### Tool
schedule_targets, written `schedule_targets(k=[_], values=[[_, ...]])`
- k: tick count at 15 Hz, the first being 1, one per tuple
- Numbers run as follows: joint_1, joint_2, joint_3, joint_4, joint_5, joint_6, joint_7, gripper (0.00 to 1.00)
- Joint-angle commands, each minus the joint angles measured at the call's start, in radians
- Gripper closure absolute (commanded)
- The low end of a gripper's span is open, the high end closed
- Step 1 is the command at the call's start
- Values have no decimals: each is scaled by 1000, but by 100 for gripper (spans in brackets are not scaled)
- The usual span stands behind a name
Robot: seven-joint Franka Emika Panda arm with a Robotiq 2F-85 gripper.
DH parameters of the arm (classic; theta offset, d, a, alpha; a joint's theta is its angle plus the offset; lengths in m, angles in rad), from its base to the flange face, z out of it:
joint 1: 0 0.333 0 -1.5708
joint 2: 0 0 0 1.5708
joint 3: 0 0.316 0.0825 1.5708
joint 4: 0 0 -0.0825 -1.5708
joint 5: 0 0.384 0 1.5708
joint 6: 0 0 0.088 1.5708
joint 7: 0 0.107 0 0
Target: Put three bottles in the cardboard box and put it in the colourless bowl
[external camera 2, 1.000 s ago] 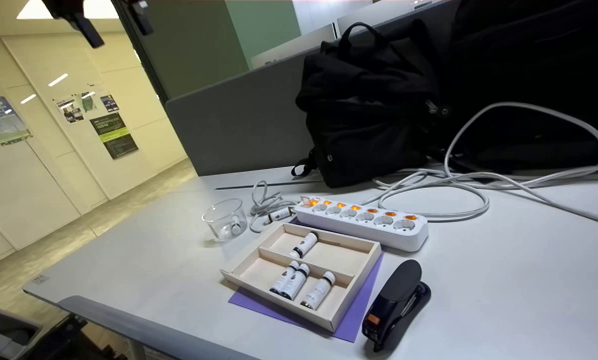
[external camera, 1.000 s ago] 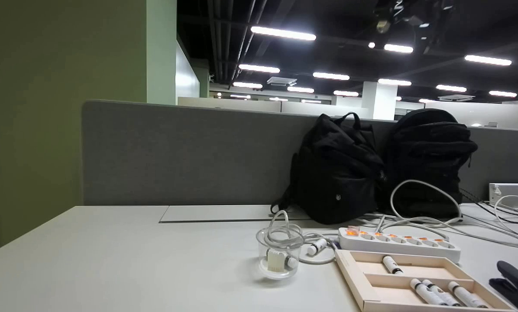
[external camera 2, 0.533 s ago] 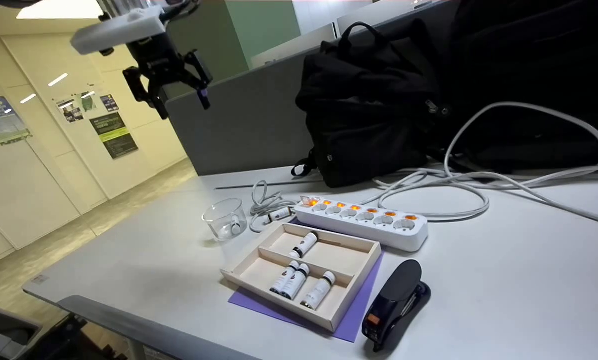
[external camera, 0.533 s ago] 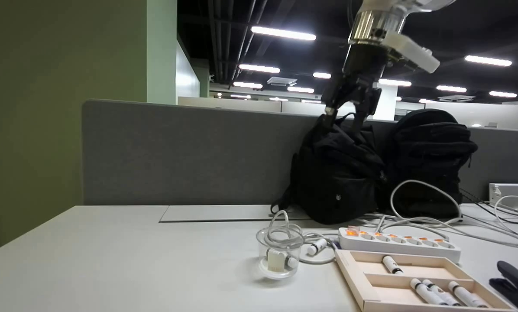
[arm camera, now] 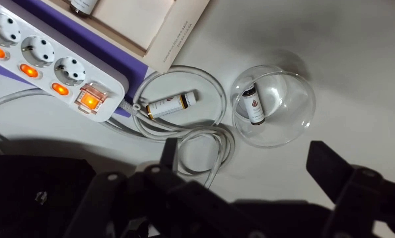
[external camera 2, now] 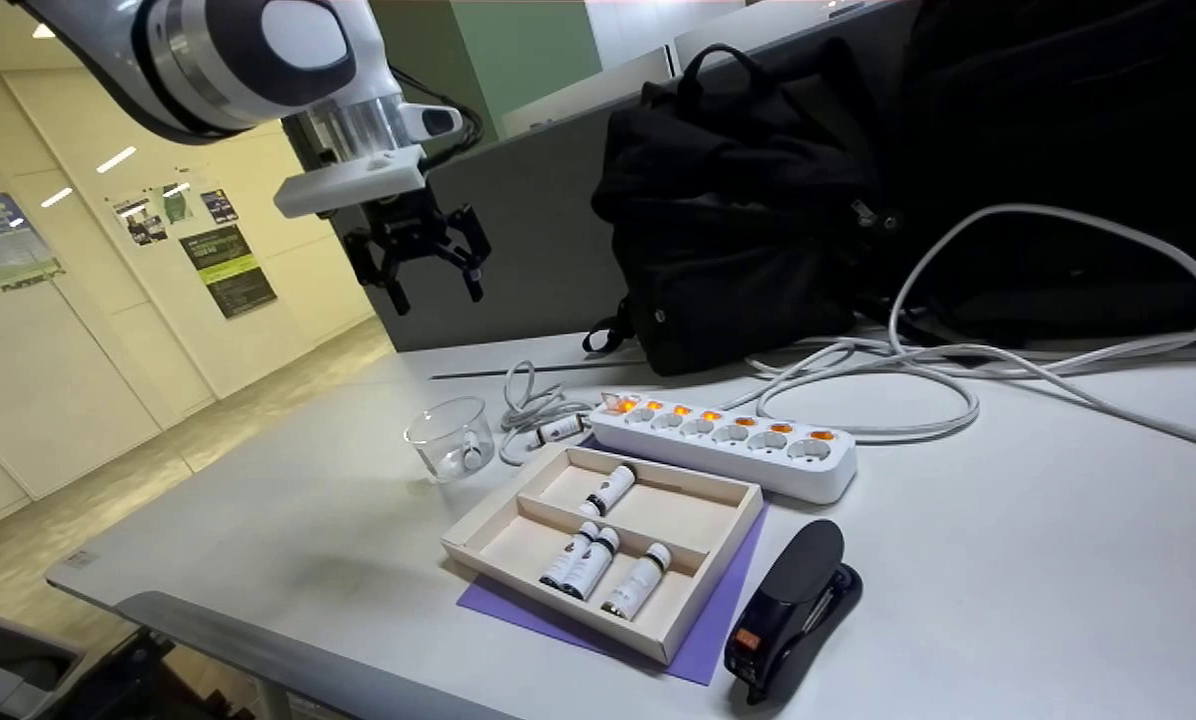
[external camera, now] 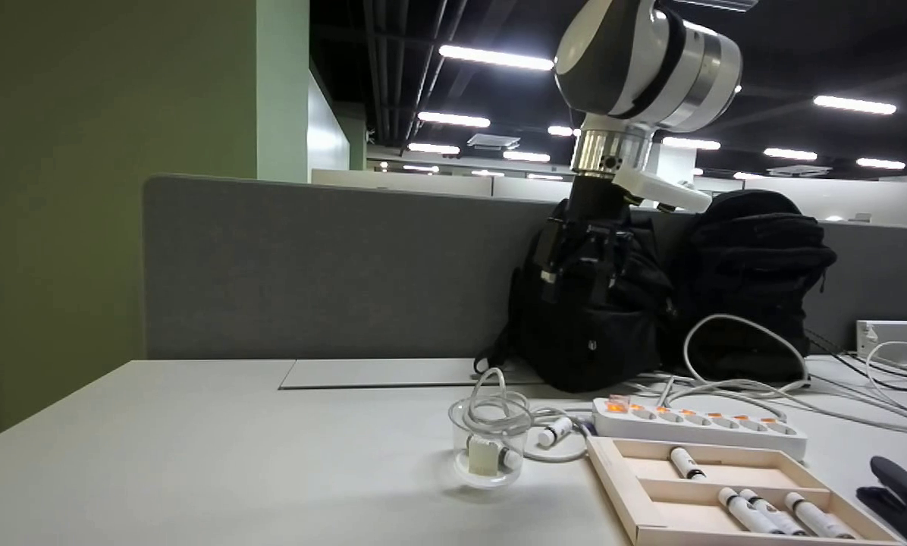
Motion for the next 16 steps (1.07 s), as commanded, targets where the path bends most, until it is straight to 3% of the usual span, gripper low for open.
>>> schedule_targets(k=[1,3,8,12,16], values=[[-38,-1,39,3,-11,-1,11,0],[-37,-5,39,5,-11,-1,12,0],[-78,152,65,56,-1,43,-13,0],[-93,274,66,88,-55,116,30,0],[-143,384,126,130,-34,198,-5,0]])
